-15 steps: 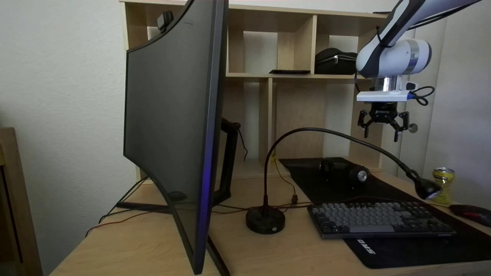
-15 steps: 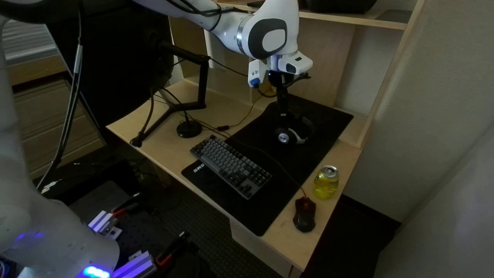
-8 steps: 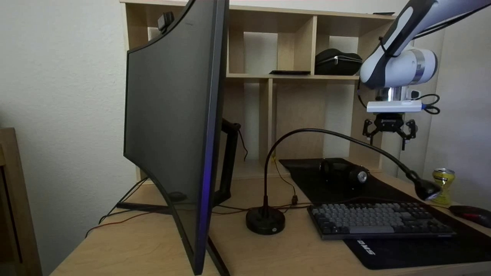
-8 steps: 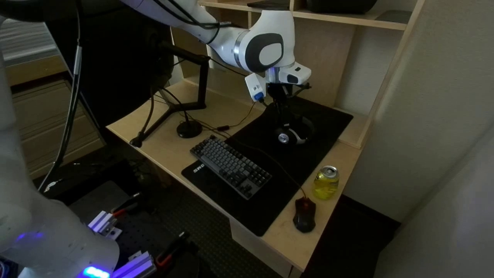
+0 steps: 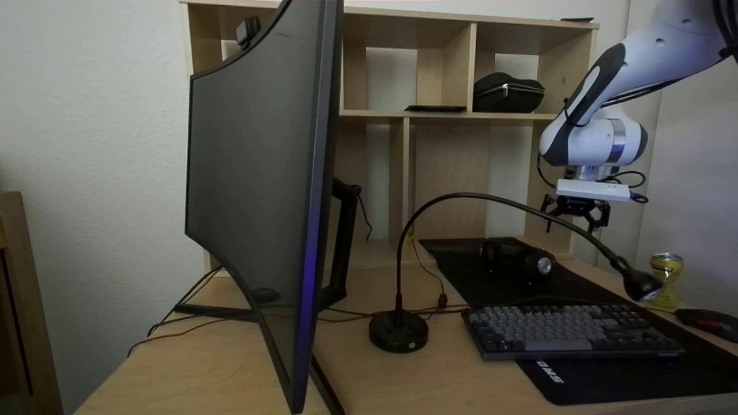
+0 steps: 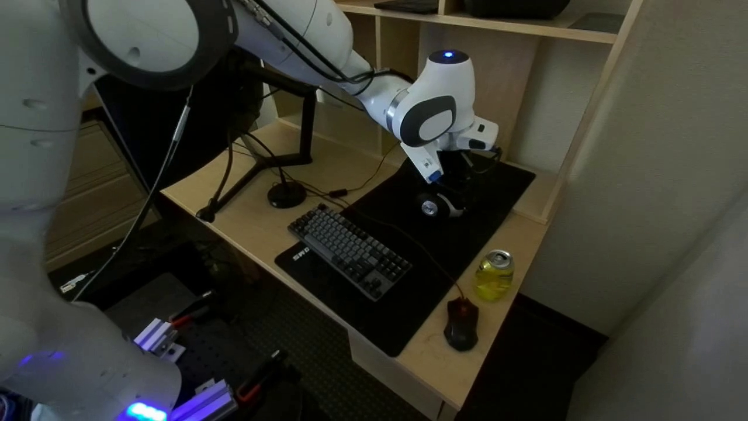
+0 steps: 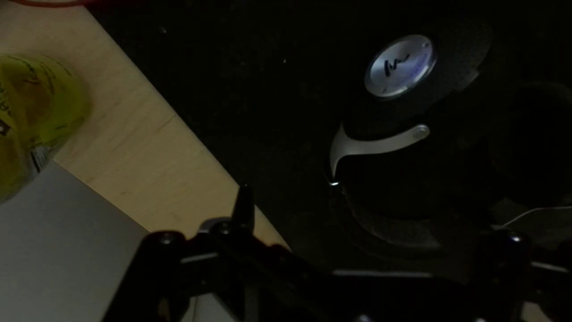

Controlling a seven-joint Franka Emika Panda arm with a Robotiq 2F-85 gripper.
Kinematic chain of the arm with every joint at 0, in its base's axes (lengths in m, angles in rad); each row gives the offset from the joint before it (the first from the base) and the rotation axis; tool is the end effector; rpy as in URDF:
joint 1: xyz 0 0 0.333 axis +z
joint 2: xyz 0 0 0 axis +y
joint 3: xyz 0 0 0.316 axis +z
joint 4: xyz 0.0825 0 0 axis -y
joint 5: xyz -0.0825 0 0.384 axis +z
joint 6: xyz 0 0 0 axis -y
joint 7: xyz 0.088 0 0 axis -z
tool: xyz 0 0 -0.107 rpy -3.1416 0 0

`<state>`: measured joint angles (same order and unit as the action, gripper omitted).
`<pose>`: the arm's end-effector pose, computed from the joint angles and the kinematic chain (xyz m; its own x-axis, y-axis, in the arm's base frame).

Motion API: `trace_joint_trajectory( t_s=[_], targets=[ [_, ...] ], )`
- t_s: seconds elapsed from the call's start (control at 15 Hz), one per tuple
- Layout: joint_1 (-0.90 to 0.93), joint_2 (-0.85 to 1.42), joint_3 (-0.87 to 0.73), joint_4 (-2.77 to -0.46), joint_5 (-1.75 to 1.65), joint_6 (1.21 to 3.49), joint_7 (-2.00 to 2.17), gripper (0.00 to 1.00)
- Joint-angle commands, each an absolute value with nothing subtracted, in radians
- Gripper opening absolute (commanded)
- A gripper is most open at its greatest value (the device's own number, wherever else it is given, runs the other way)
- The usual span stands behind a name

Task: Hang the headsets on the desktop stand

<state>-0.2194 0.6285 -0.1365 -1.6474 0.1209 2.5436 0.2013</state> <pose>0.6714 -0.2363 0.2775 0.7851 -0.5607 0.2633 -0.5650 -0.8224 -0.0665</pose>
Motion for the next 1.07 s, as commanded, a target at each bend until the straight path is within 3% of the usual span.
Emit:
trace_joint_trajectory(
  t_s=[0.0, 0.27, 0.93, 1.0],
  targets=[
    [-0.213, 0.629, -0.143, -1.646, 0.128, 2.540, 0.196, 1.00],
    [-0.219, 0.721, -0.140, -1.558, 0.106, 2.514, 0.161, 1.00],
    [-0.214, 1.059, -0.175, -1.010, 0.091, 2.313, 0.276, 1.00],
    [-0.227, 0.972, -0.143, -1.148, 0.113, 2.384, 0.232, 1.00]
  ],
)
